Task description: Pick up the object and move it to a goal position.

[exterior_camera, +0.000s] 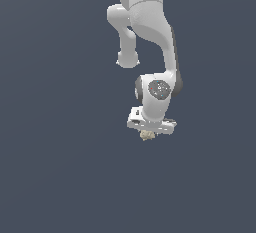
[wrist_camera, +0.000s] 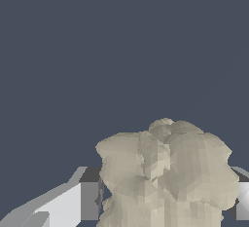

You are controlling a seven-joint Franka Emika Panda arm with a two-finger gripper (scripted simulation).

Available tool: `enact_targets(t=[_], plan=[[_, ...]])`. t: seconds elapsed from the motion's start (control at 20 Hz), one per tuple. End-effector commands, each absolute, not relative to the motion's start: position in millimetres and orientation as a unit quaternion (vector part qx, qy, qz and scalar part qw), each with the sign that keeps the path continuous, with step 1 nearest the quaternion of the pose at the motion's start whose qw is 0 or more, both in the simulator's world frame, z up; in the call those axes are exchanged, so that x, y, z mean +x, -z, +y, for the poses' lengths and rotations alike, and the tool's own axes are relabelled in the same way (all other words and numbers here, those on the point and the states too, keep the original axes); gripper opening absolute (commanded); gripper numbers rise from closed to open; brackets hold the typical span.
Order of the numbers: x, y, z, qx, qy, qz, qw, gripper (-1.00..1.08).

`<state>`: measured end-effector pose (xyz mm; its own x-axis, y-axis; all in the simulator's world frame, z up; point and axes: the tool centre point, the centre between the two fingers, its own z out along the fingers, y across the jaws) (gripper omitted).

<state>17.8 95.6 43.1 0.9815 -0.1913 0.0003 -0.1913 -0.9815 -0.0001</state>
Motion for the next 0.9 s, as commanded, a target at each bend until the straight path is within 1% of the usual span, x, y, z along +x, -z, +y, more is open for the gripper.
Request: enact_targets(t=[0.0, 0.45, 0.85], plan=[[18, -43, 96, -0.995, 0.000, 0.096, 0.000, -1.00], [22, -45, 95, -0.995, 0.000, 0.096, 0.000, -1.00], [46, -59, 91, -0.995, 0.000, 0.096, 0.000, -1.00]])
